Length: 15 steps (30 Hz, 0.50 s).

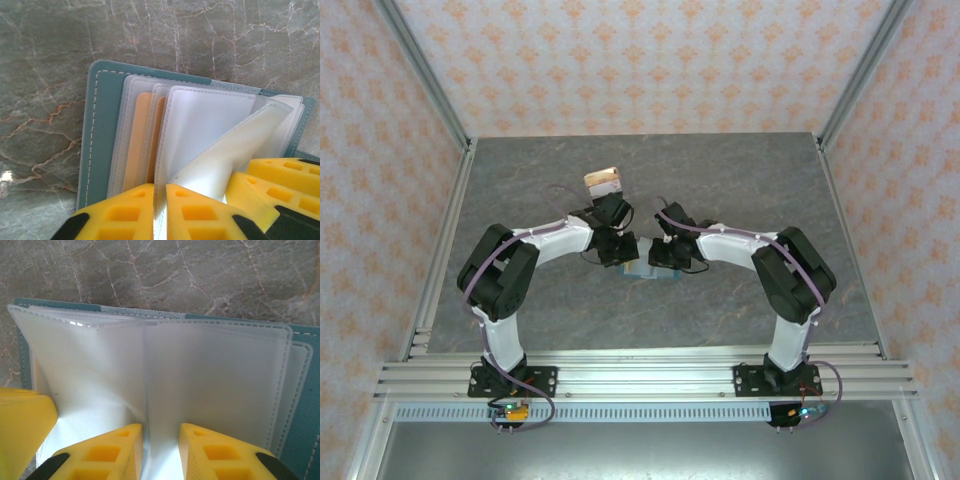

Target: Take the credit cards out of the card holder

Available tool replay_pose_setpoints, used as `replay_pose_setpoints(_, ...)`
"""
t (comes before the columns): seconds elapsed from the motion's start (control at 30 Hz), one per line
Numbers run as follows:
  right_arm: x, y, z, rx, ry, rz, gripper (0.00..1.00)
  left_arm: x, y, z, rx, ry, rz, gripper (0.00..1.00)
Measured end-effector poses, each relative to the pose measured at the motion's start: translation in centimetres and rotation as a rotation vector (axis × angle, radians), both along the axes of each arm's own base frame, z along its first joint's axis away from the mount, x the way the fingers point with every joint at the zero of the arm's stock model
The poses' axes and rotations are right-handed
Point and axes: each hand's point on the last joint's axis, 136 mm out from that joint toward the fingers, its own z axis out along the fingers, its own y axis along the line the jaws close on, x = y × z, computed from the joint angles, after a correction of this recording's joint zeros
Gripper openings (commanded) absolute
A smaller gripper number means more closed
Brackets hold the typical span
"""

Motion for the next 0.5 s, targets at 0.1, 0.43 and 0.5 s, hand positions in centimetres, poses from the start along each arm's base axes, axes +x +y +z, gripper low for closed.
replay_pose_setpoints(0.1,0.1,-0.4,0.1,0.004,0.001,-0.012,0.29,0.0,-0.1,0.4,-0.009,-0.010,-0.013,0.00)
replay_pose_setpoints(0.43,-0.8,-0.6,2.3,0.081,0.002,-0.035,0.44,0.1,-0.4,2.1,-0.035,-0.046,-0.023,0.00)
replay_pose_setpoints(0.5,-0.7,-0.4,3.5,0.105,-0.018,-0.039,0.45,0.1,-0.5,2.4,-0.039,-0.051,-0.024,0.00)
